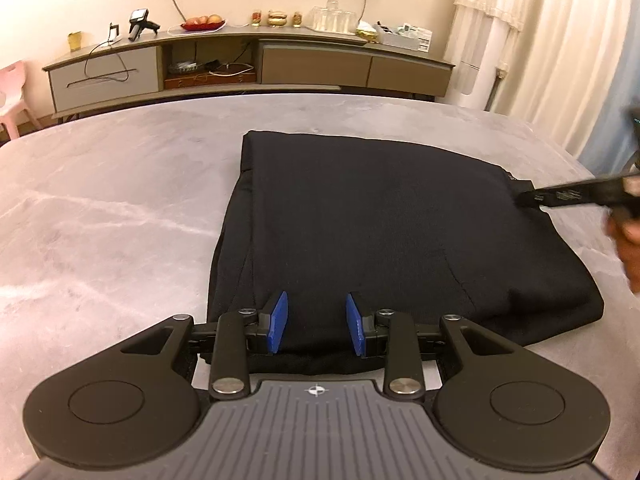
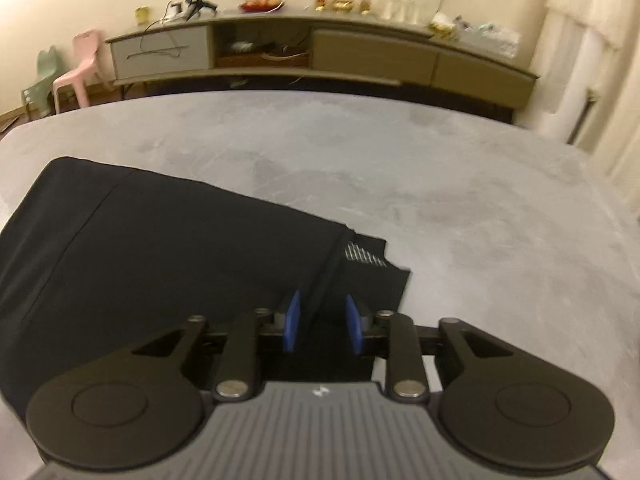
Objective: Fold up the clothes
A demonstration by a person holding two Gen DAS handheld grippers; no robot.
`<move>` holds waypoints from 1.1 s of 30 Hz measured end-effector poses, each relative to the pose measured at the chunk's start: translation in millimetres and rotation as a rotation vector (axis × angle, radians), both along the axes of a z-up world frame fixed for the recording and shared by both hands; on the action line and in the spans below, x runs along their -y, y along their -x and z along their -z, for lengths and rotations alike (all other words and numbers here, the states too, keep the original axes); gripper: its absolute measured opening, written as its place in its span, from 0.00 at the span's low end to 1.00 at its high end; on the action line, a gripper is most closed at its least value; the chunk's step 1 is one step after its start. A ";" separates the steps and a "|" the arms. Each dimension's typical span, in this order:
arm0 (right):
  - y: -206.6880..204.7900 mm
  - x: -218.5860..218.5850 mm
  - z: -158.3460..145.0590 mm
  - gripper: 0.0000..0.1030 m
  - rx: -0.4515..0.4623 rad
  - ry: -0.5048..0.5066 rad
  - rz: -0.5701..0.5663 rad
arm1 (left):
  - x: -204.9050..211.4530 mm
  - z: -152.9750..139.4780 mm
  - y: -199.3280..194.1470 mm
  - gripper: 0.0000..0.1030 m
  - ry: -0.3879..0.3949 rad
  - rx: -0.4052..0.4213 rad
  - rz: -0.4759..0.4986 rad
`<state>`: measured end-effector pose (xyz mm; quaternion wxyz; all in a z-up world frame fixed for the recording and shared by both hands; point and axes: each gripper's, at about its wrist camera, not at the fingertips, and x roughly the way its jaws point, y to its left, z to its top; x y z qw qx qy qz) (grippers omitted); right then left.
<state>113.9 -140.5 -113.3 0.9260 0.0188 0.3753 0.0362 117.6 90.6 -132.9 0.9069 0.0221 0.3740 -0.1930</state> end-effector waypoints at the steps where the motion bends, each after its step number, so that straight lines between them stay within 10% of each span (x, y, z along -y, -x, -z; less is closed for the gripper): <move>1: 5.5 -8.6 -1.1 0.26 0.006 -0.007 -0.030 | 0.4 0.1 -0.5 0.34 -0.002 -0.001 -0.003; 9: 37.6 -60.7 29.2 0.27 -0.016 0.099 -0.294 | -1.1 2.6 -0.3 0.35 0.035 -0.001 -0.060; 12: 6.9 -32.0 19.6 0.13 -0.044 0.121 -0.211 | 0.8 2.0 1.8 0.37 -0.032 0.040 -0.091; 13: -3.8 -21.0 19.6 0.27 -0.056 0.151 -0.189 | -1.6 2.7 -1.0 0.43 -0.075 0.061 -0.129; 18: 9.3 13.6 3.5 0.31 -0.076 -0.084 -0.190 | -48.4 -7.3 -19.0 0.46 0.027 0.012 -0.301; 22: 38.0 25.7 -9.6 0.35 -0.042 -0.231 -0.197 | -38.7 -22.4 -6.6 0.48 0.090 0.019 -0.183; 26: 40.9 4.2 12.2 0.34 -0.062 -0.048 -0.265 | -5.1 -12.5 7.6 0.48 0.013 0.013 -0.027; 33: 13.1 9.9 31.7 0.47 -0.030 0.118 -0.234 | 6.8 10.6 -7.1 0.57 -0.024 0.024 -0.084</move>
